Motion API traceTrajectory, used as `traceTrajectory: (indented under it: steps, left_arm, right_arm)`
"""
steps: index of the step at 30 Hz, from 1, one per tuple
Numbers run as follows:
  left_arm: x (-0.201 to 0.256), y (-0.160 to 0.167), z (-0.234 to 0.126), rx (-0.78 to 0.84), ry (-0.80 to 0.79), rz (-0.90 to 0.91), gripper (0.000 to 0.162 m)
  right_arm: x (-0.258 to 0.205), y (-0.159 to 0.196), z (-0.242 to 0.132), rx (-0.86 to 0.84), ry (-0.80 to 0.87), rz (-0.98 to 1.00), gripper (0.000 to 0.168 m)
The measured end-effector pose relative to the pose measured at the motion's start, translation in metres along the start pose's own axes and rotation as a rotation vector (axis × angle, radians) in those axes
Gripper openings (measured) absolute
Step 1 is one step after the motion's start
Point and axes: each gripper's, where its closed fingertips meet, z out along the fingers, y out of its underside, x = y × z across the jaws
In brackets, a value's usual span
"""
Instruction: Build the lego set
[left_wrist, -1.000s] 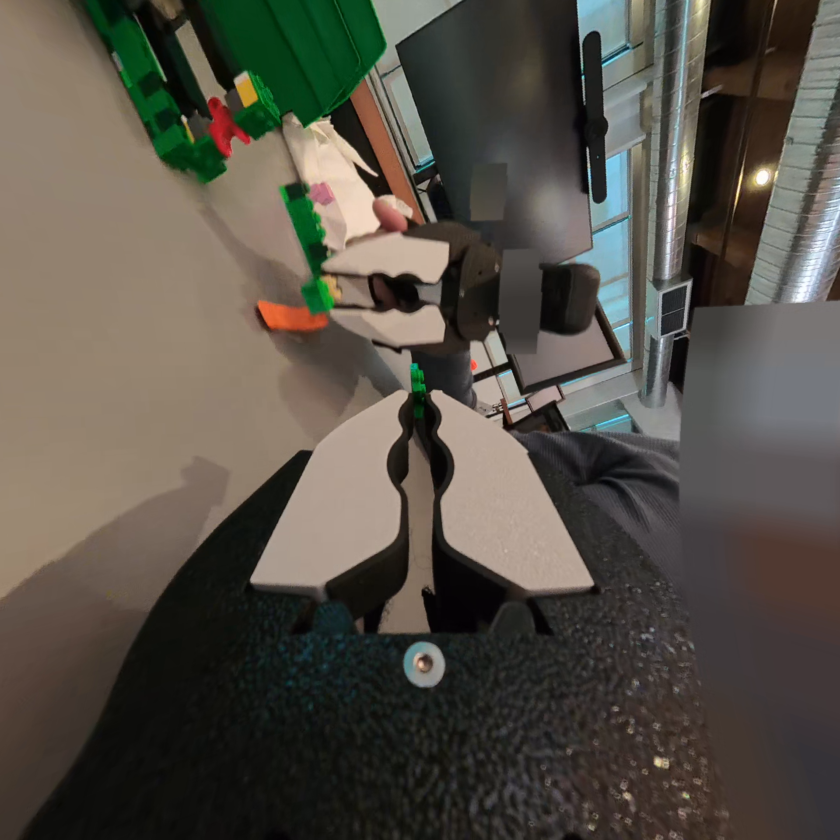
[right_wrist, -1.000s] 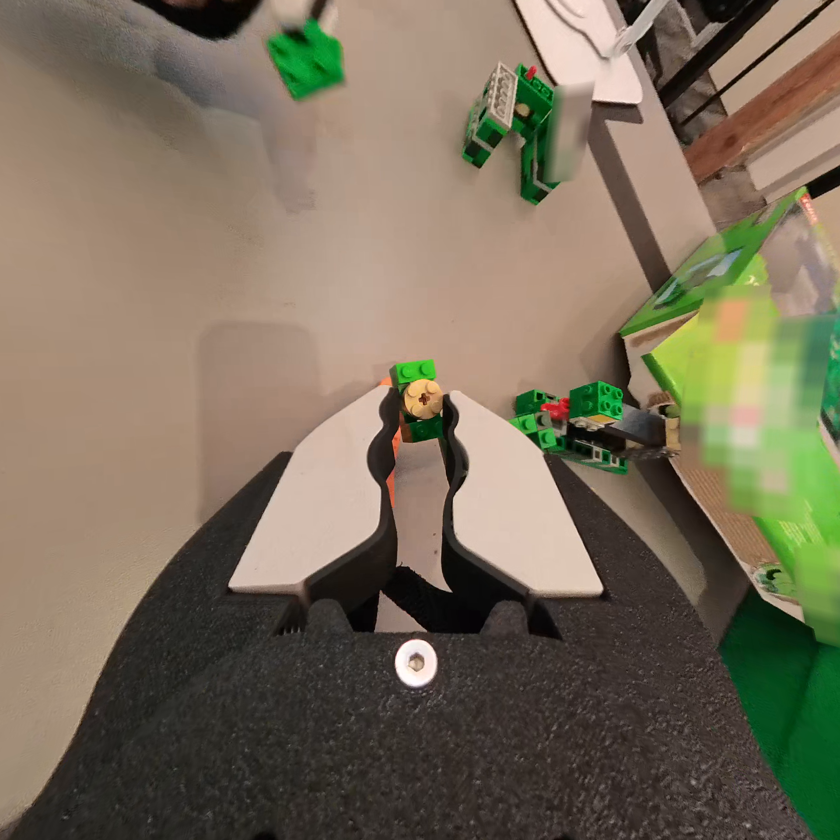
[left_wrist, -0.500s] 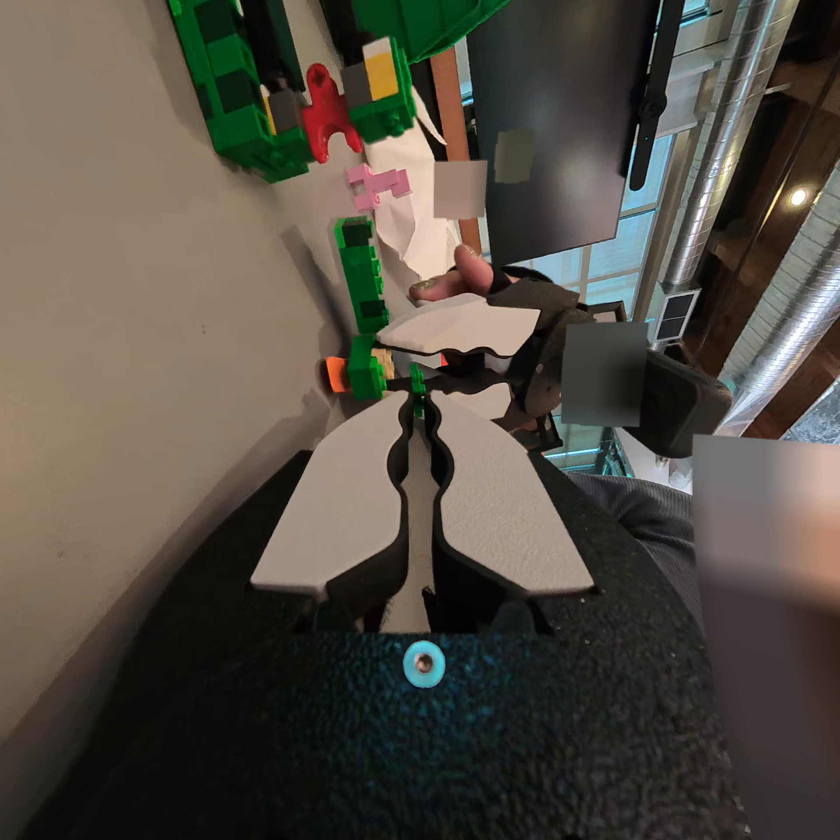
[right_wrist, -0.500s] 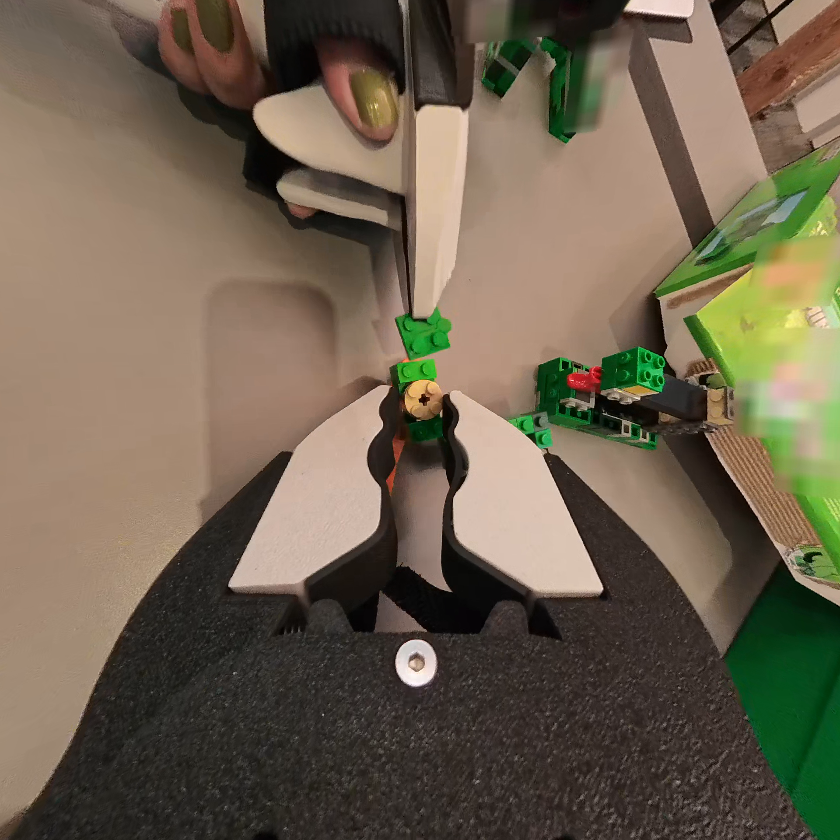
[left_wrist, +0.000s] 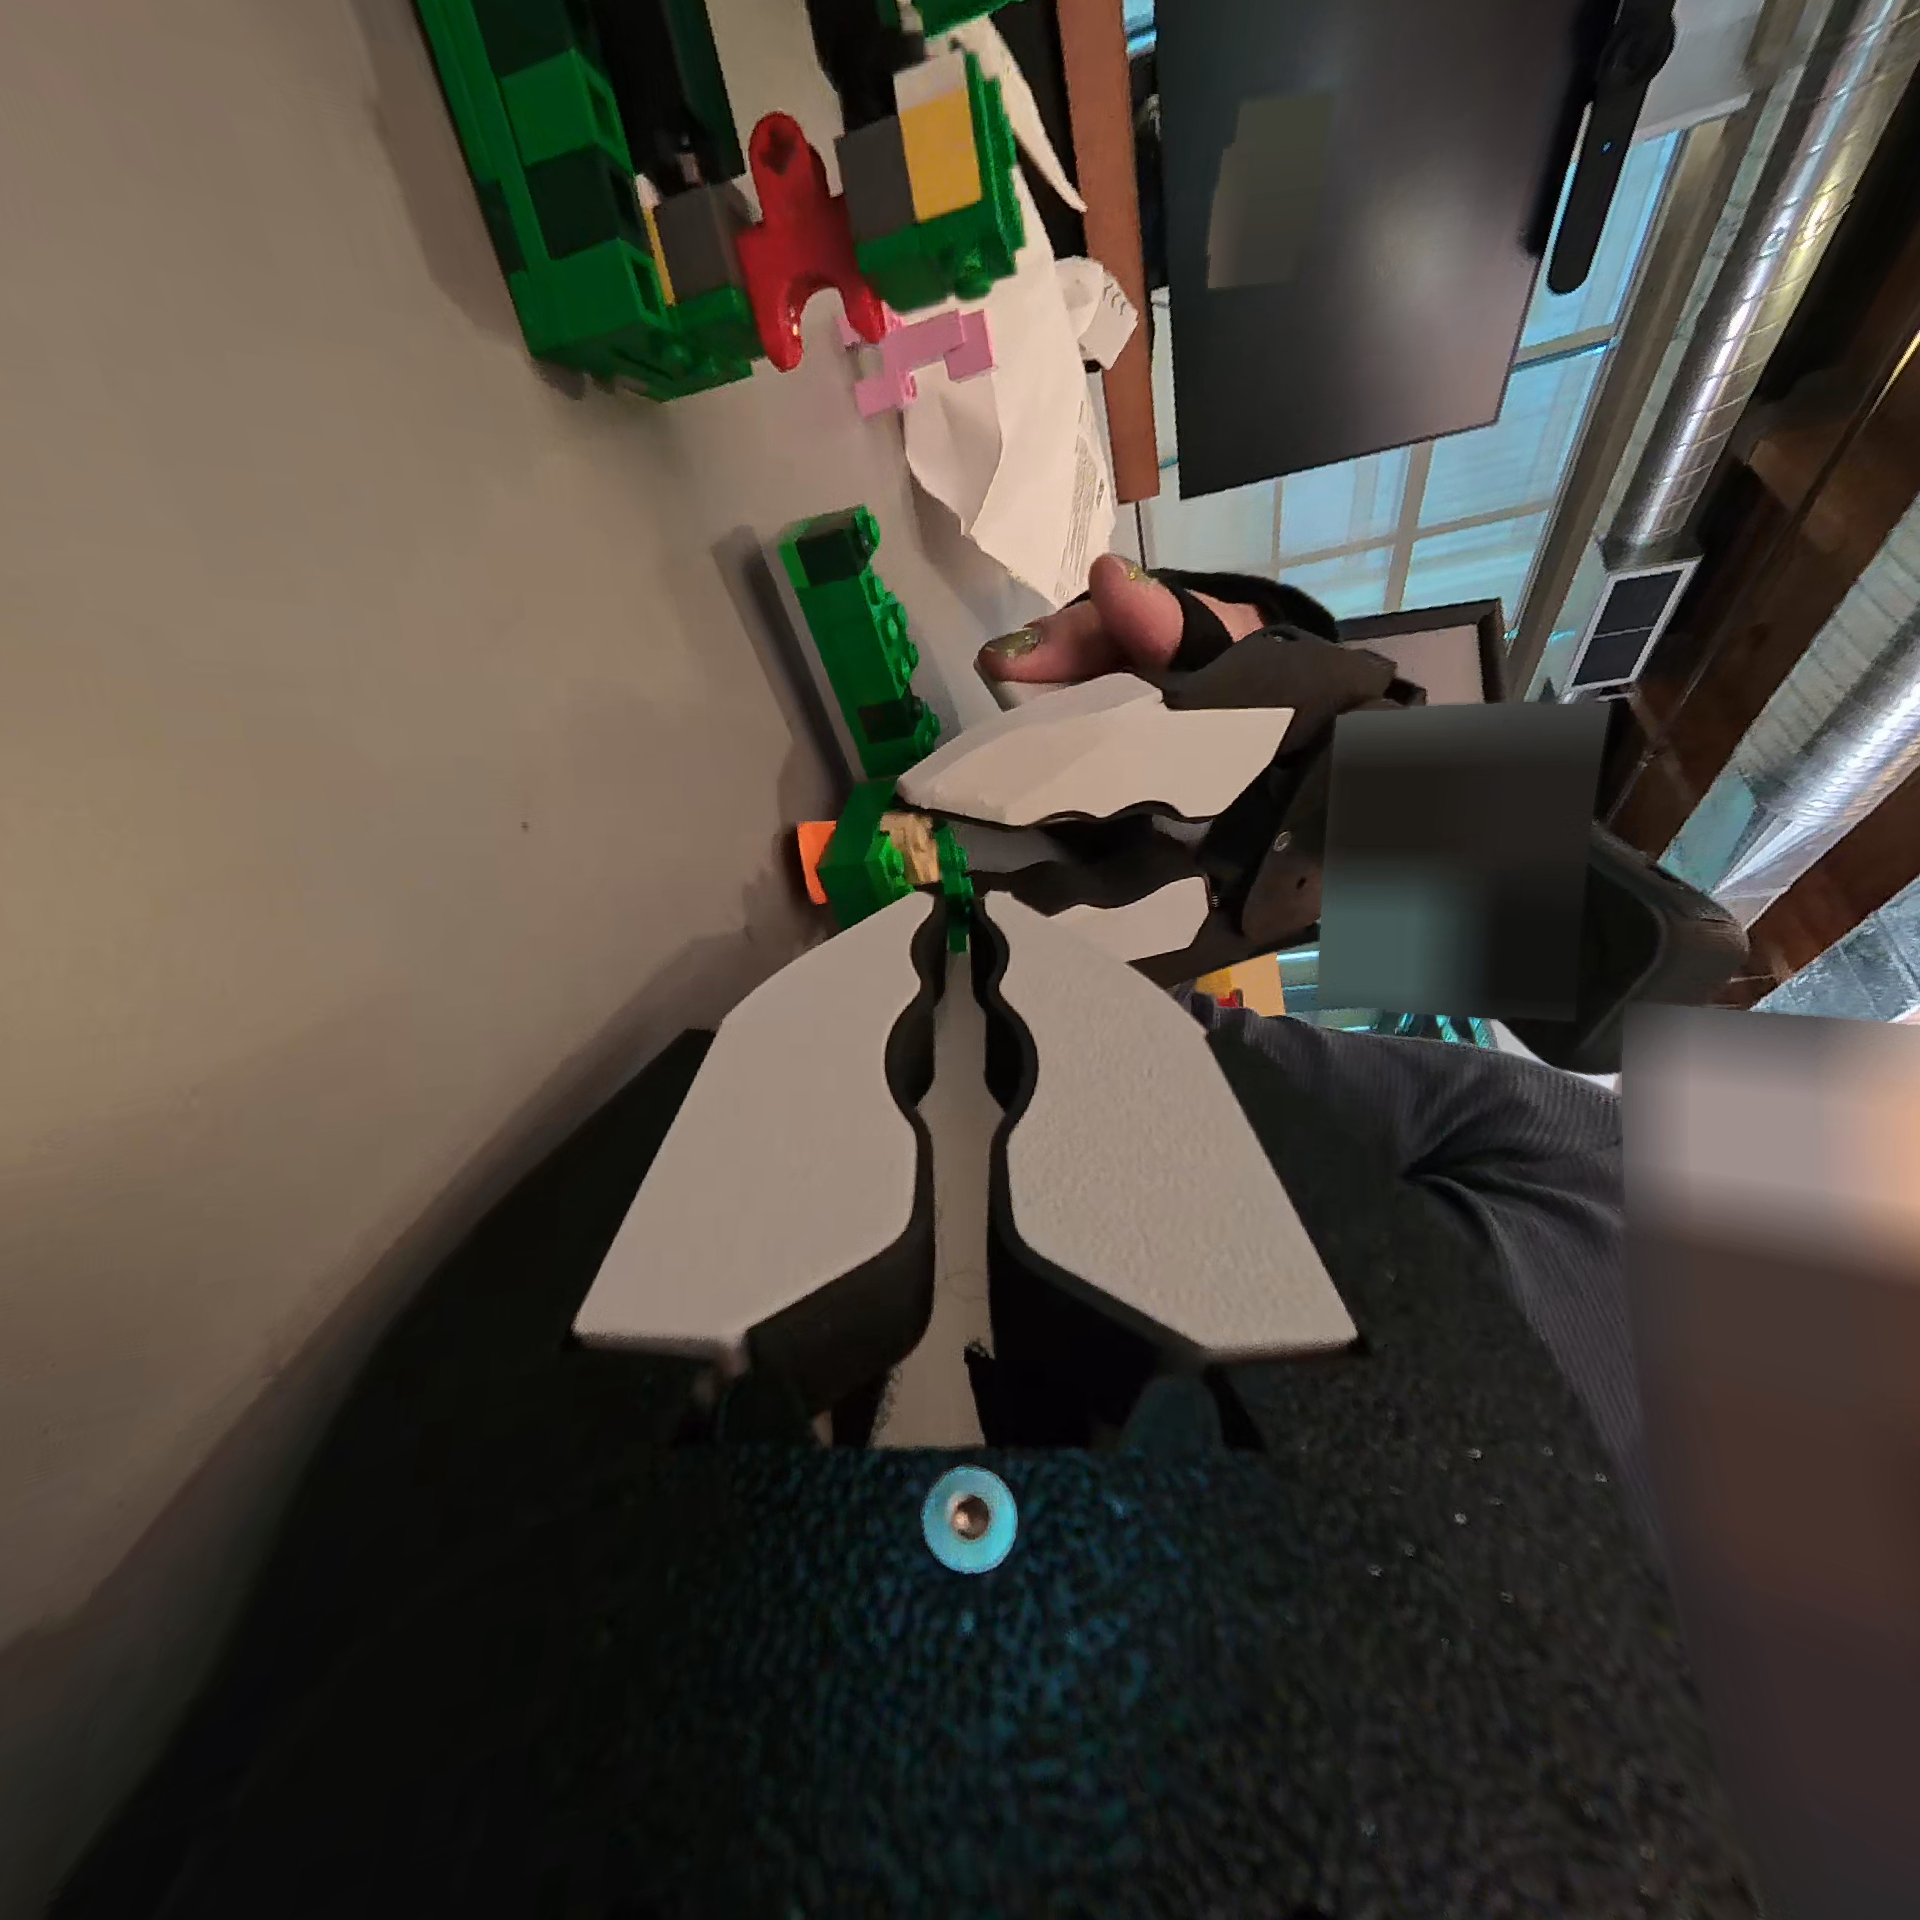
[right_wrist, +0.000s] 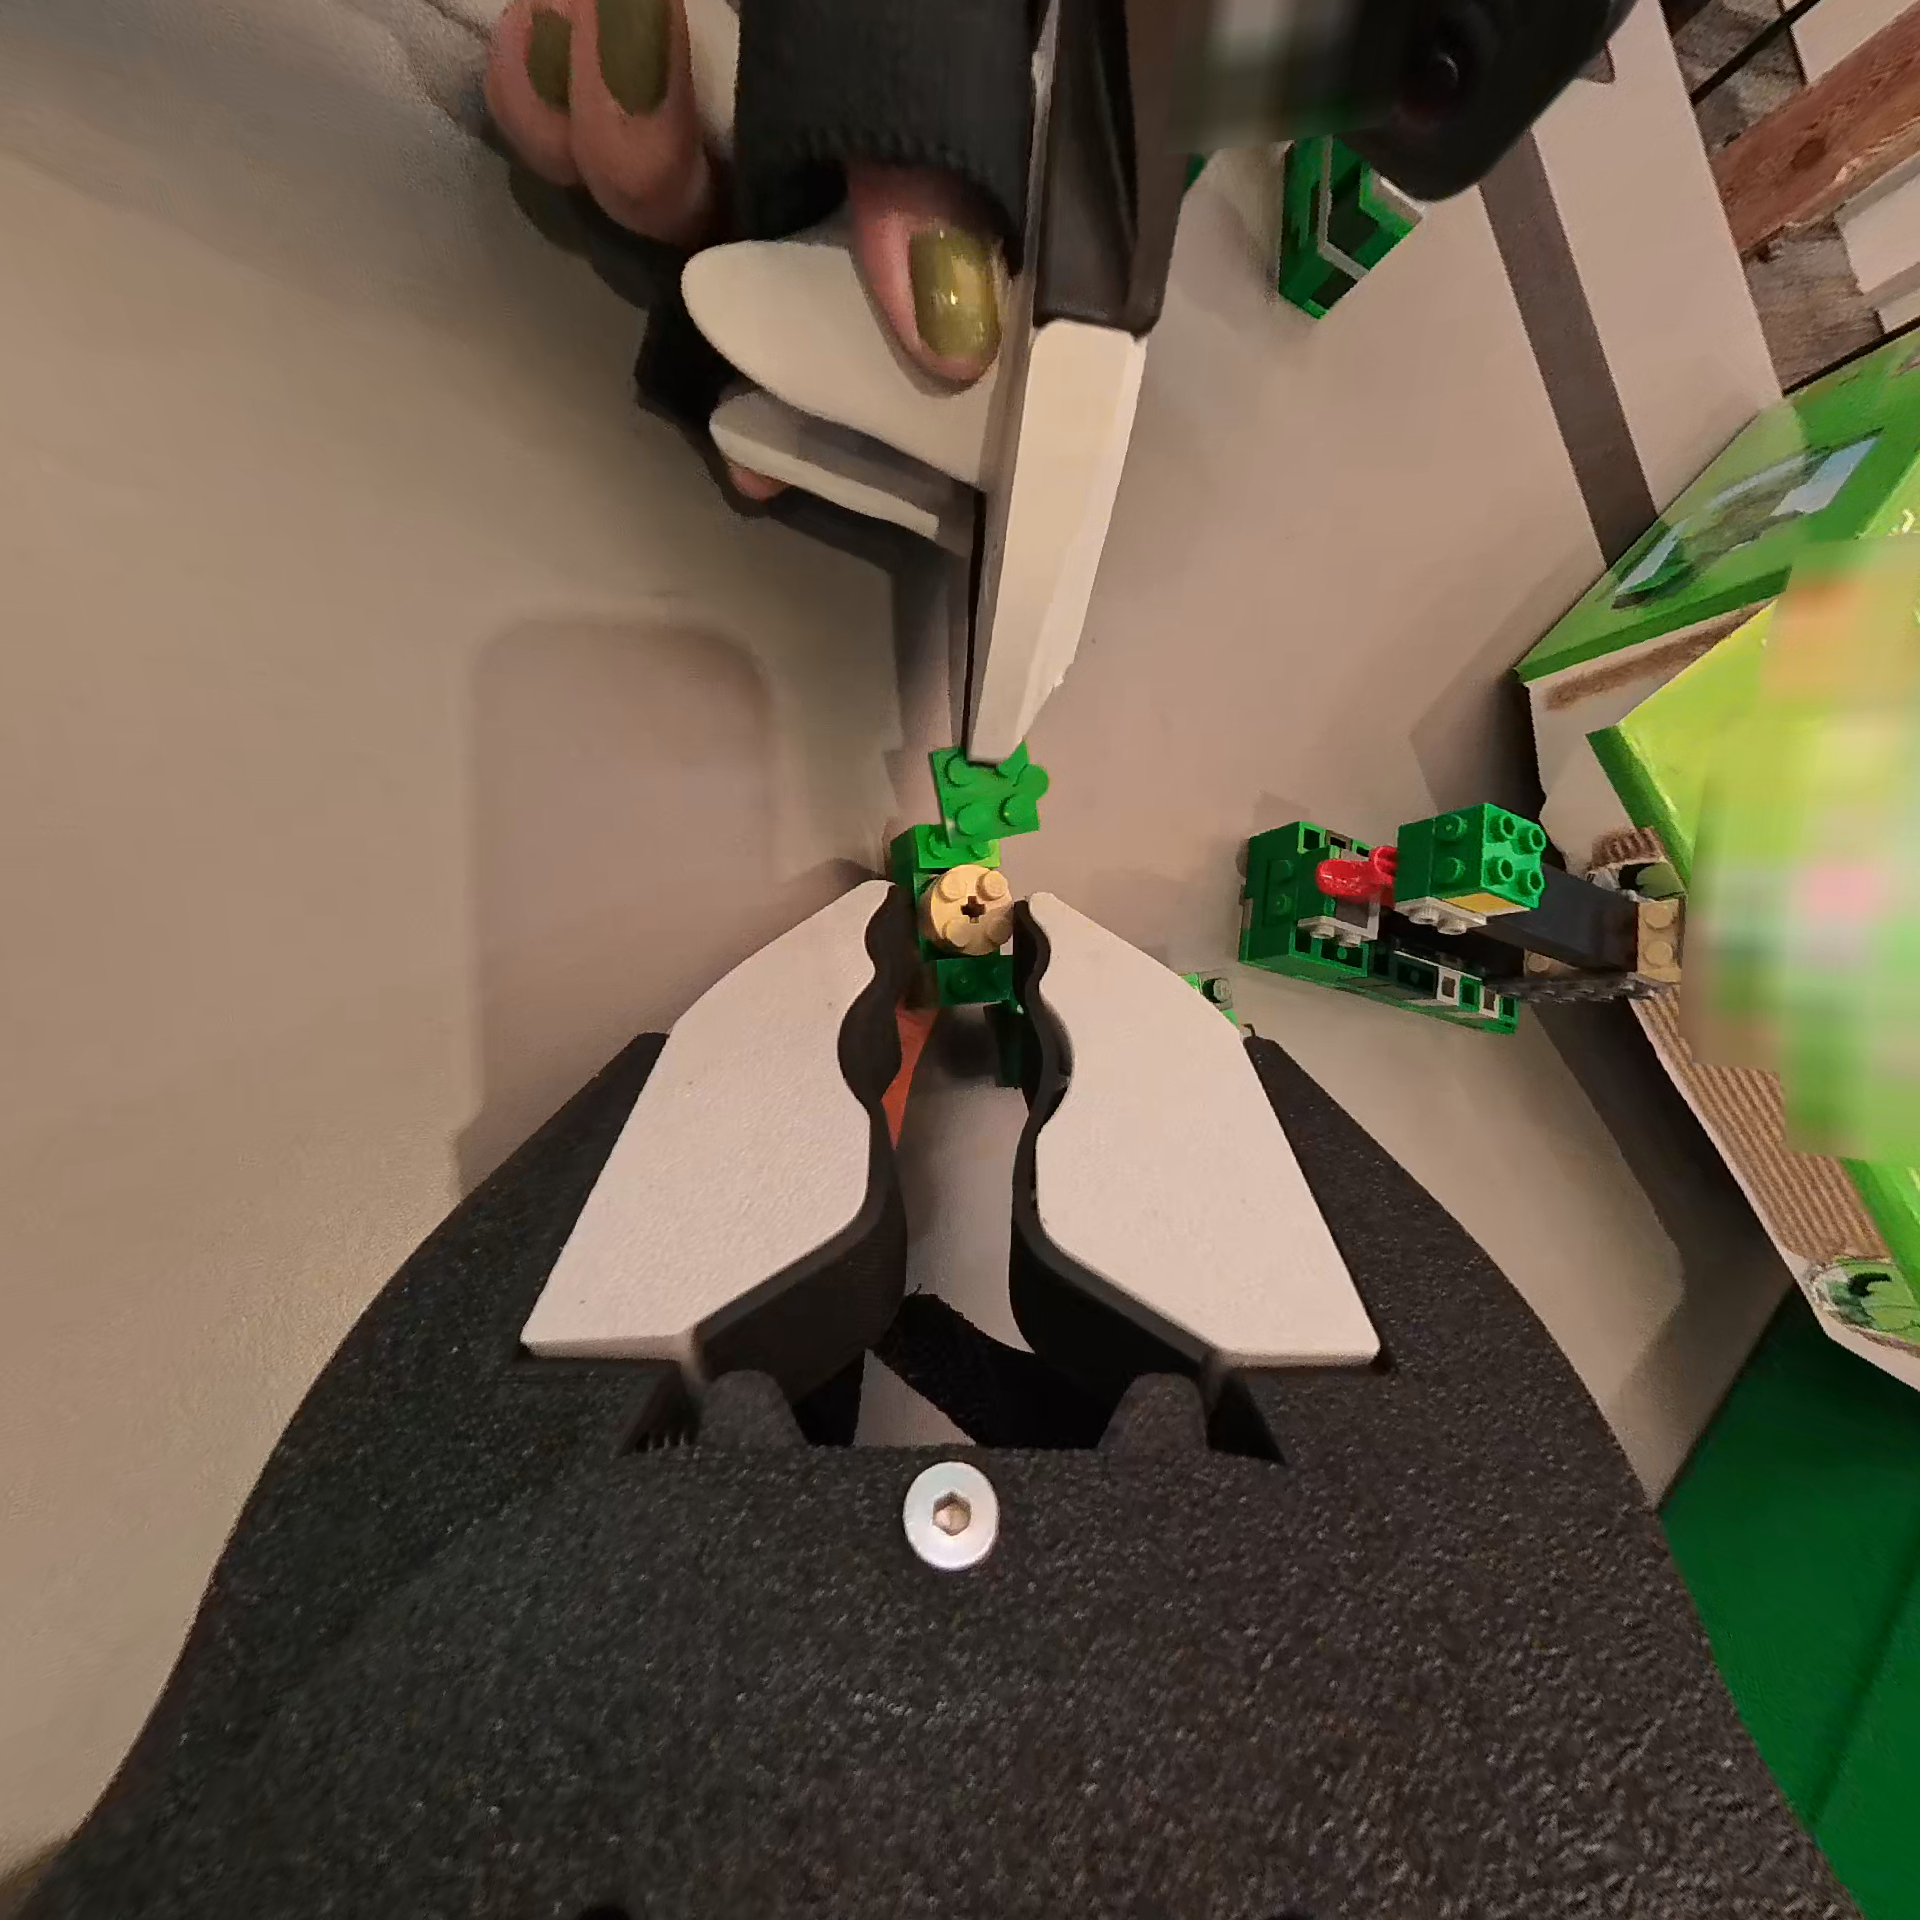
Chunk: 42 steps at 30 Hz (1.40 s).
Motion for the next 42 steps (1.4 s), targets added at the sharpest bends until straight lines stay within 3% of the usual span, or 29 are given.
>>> traceTrajectory:
  steps: [29,33,42]
  left_arm:
    - [-0.006,-0.004,0.007,-0.098,-0.053,-0.013,0.004]
    - [-0.005,-0.004,0.006,-0.098,-0.031,-0.02,0.004]
    - [0.001,-0.003,0.003,-0.153,0.017,-0.019,0.004]
  right_arm:
    - [0.004,-0.004,-0.001,0.062,0.034,-0.004,0.028]
    - [0.003,0.003,-0.001,0.029,-0.007,0.068,0.027]
    - [-0.003,0.006,-0.001,0.027,-0.099,0.009,0.02]
